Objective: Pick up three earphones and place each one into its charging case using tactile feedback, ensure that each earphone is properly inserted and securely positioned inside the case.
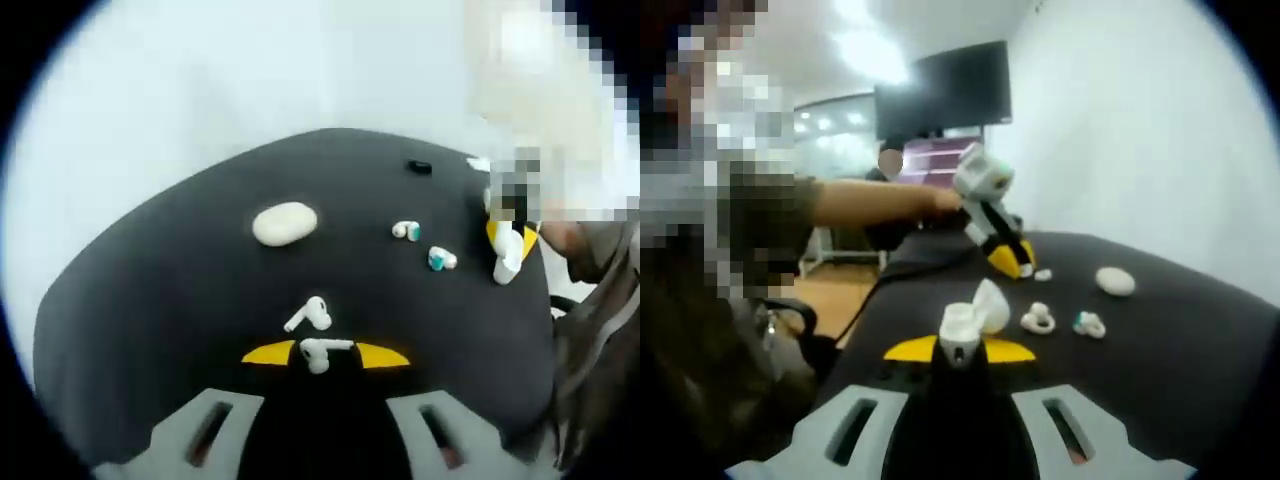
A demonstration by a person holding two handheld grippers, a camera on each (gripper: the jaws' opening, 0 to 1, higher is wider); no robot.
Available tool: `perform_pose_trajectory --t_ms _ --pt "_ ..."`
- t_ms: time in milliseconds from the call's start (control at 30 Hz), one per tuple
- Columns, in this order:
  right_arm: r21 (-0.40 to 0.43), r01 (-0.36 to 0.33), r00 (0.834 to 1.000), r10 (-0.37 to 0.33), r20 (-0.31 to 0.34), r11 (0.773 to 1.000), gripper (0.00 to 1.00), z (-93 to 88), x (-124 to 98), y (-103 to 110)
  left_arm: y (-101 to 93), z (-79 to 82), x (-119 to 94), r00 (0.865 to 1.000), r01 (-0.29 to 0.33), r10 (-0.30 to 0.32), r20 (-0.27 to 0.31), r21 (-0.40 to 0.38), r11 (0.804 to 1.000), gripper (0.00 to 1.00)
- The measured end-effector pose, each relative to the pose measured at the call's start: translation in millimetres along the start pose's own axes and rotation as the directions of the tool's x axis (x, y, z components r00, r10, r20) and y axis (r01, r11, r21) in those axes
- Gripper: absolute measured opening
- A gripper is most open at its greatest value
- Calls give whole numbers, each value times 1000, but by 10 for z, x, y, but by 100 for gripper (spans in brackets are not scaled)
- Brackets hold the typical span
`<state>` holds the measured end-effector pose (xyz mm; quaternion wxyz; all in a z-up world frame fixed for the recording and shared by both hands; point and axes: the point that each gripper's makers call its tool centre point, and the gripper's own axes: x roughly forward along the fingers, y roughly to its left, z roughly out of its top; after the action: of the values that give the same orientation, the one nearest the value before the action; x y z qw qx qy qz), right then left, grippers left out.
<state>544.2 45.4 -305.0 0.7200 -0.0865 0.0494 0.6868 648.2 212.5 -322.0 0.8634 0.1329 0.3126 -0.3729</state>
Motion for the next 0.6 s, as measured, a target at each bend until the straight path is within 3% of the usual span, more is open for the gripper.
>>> perform_pose_trajectory --t_ms 100,267,400,467,533,600 --pt "-1 0 1000 0 0 1000 17 1 2 1 62 -17 -52 1000 3 -2 10 -24 1000 12" --pt "-3 0 1000 0 0 1000 17 4 4 1 169 75 -133 995 4 7 99 -114 994 13" --pt "-5 0 1000 0 0 1000 17 6 6 1 191 99 -131 994 -11 22 103 -111 994 13" --pt "-5 0 1000 0 0 1000 17 6 7 1 235 195 -117 993 -36 43 107 -70 997 13" --pt "-5 0 1000 0 -1 1000 17 6 7 1 220 263 -81 995 -62 56 81 69 996 16" --pt "-6 0 1000 0 -1 1000 17 6 5 0 175 246 -32 999 -47 48 -8 119 992 14"
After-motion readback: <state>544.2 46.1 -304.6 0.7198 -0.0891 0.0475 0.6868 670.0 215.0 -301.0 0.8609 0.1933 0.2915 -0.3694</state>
